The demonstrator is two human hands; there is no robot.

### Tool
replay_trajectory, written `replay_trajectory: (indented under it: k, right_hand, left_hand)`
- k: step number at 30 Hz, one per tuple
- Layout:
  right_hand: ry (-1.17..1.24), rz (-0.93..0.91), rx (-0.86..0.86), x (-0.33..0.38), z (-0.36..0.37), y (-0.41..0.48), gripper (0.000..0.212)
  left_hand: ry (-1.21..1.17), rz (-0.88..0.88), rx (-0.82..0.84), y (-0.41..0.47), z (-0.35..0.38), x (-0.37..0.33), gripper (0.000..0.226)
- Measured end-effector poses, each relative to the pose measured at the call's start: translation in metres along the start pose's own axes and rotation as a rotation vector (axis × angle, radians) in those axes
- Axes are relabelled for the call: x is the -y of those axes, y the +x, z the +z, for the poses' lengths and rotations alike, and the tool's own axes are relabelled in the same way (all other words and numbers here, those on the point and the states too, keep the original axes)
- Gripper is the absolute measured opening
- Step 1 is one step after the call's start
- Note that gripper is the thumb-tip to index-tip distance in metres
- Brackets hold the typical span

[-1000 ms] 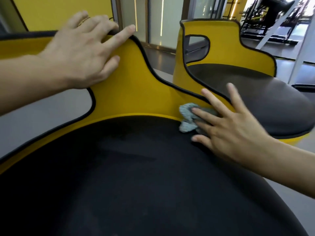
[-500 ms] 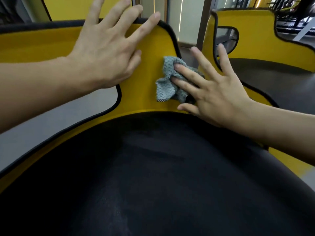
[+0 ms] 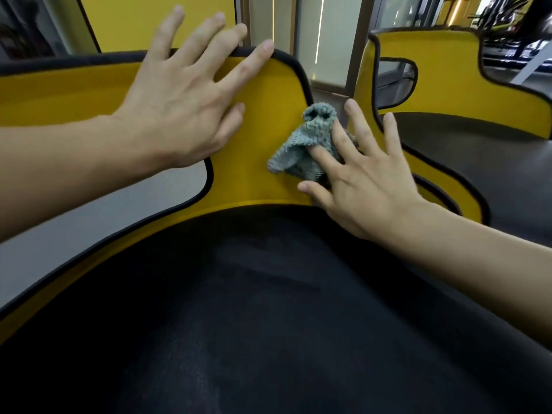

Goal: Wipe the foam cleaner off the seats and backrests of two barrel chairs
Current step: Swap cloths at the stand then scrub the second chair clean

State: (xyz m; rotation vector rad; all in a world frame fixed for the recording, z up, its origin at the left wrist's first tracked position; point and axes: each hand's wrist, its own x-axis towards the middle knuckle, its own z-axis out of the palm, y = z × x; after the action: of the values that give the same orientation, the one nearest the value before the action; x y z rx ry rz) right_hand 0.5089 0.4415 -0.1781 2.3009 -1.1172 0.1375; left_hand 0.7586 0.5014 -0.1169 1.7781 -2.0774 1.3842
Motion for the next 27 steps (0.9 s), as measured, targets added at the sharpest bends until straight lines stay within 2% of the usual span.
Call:
replay_trajectory:
  k: [5, 8, 11, 15, 18, 21, 24, 27]
  right_hand:
    - [0.154, 0.106, -0.057, 0.022, -0.006, 0.013, 0.074]
    - [0.18, 0.074, -0.07, 0.037, -0.001, -0.005, 0.07]
    - [0.335, -0.038, 0.072, 0.061, 0.0, -0.023, 0.072]
    - [0.656, -0.192, 0.269, 0.086, -0.008, 0.008, 0.064]
    - [0.738, -0.247, 0.292, 0.103, -0.015, 0.021, 0.048]
    - [0.708, -0.254, 0.284, 0.111, -0.036, 0.02, 0.046]
    - [0.818, -0.194, 0.42, 0.1, -0.047, 0.029, 0.039]
    - [0.834, -0.241, 0.401, 0.098, -0.035, 0.03, 0.039]
  left_hand:
    - [-0.003, 0.033, 0.019, -0.004, -0.004, 0.004, 0.067]
    - [0.002, 0.05, 0.037, -0.009, -0.004, 0.009, 0.066]
    - [0.005, 0.051, 0.057, -0.012, -0.004, 0.01, 0.064]
    - [-0.046, -0.015, 0.068, -0.015, -0.006, 0.006, 0.062]
    - [-0.15, -0.114, 0.065, -0.028, -0.014, -0.009, 0.062]
    - [-0.33, -0.199, 0.083, -0.05, -0.026, -0.019, 0.061]
    - [-0.566, -0.304, 0.172, -0.08, -0.044, -0.014, 0.059]
    - [-0.624, -0.363, 0.243, -0.116, -0.058, -0.01, 0.058]
